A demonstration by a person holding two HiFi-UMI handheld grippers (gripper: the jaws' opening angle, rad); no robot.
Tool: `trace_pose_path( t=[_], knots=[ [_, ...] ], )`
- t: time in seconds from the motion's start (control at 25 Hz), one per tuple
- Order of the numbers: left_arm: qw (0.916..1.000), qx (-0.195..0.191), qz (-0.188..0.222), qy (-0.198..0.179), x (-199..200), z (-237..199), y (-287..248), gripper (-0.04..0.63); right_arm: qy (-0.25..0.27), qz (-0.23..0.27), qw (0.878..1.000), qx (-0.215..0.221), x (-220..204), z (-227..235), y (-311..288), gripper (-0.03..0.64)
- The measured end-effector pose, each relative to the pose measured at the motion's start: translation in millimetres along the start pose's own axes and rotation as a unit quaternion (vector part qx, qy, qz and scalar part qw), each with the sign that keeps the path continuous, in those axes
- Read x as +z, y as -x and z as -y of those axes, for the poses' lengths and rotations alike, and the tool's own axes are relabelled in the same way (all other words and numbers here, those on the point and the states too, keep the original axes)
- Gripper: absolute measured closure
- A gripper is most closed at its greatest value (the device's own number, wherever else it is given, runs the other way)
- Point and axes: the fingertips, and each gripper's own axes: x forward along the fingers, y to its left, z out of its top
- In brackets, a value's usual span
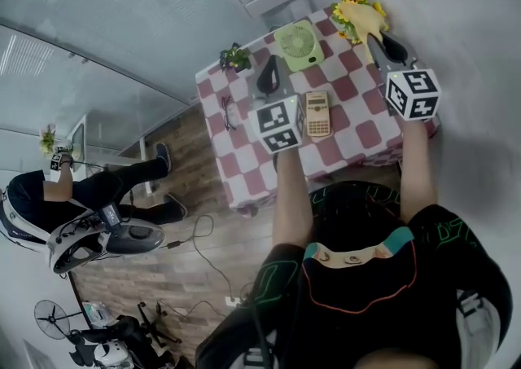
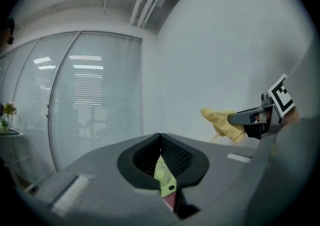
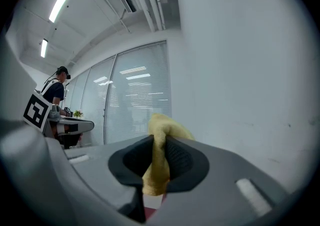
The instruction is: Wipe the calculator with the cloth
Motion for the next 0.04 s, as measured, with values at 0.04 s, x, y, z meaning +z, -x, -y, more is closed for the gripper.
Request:
trace_pose_path(
  t=[0.04],
  knots=[
    [1.0,-0.001,0.0,-0.001,-0.8,0.6,-0.7,0.586,0.001,0.002,1.0,-0.001,0.7,0.9,0.0,0.552]
  ],
)
